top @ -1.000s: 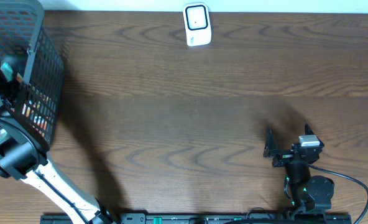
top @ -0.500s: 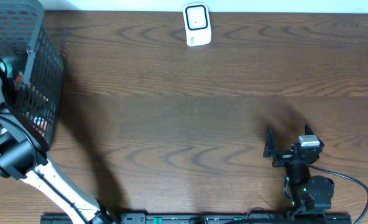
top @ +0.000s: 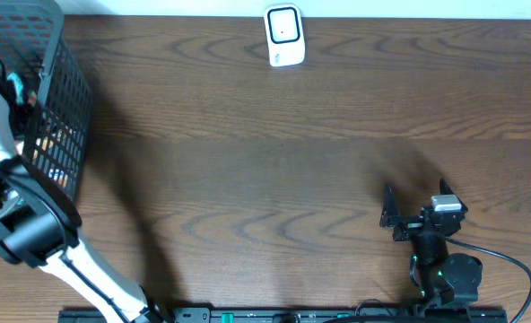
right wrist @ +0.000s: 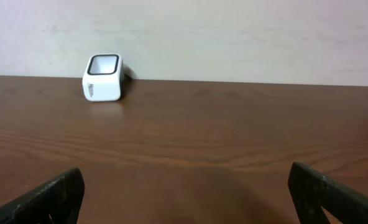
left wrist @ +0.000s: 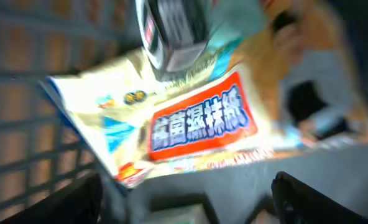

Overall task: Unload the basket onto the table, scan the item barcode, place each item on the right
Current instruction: 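Grasp the yellow snack bag inside the basket with the left gripper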

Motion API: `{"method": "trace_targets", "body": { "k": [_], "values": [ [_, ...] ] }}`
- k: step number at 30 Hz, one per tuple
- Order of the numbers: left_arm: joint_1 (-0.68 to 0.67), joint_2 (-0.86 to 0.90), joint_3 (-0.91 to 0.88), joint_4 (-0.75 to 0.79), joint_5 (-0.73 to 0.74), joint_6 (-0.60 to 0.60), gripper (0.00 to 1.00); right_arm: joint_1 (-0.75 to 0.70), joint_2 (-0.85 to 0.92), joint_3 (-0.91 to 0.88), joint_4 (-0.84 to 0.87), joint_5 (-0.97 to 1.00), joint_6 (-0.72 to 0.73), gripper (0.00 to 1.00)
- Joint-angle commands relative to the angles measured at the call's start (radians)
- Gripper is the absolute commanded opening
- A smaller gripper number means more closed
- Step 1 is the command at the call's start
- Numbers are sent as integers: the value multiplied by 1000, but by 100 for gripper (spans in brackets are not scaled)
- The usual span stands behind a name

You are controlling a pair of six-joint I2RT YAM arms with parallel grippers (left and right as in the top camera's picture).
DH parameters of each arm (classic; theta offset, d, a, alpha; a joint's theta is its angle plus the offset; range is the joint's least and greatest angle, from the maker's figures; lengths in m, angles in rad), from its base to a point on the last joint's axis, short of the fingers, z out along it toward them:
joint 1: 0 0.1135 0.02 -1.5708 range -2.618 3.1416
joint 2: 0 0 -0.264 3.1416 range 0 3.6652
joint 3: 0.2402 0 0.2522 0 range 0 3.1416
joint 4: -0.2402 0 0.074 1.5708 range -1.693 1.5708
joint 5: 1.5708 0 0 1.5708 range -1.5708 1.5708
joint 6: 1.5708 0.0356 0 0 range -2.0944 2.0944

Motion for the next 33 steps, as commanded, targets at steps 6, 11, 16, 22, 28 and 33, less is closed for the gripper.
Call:
{"method": "trace_targets", "body": {
  "k": [6,11,16,22,28,33],
  "values": [
    [-13,0,-63,1,-2,218,86,-8,-6,-1,-4,5,-11,99],
    [-11,3,-158,126,-3,282,91,-8,-6,-1,-4,5,-11,99],
    [-2,12,-217,198,-2,315,91,-8,-6,-1,-4,5,-11,99],
    [35,59,-233,213,0,314,88,-8,-6,-1,-4,5,-11,99],
    [76,64,-233,220,110,303,67,-8,-6,-1,-4,5,-11,99],
    [86,65,-235,220,167,299,67,-8,-6,-1,-4,5,-11,99]
  ]
}}
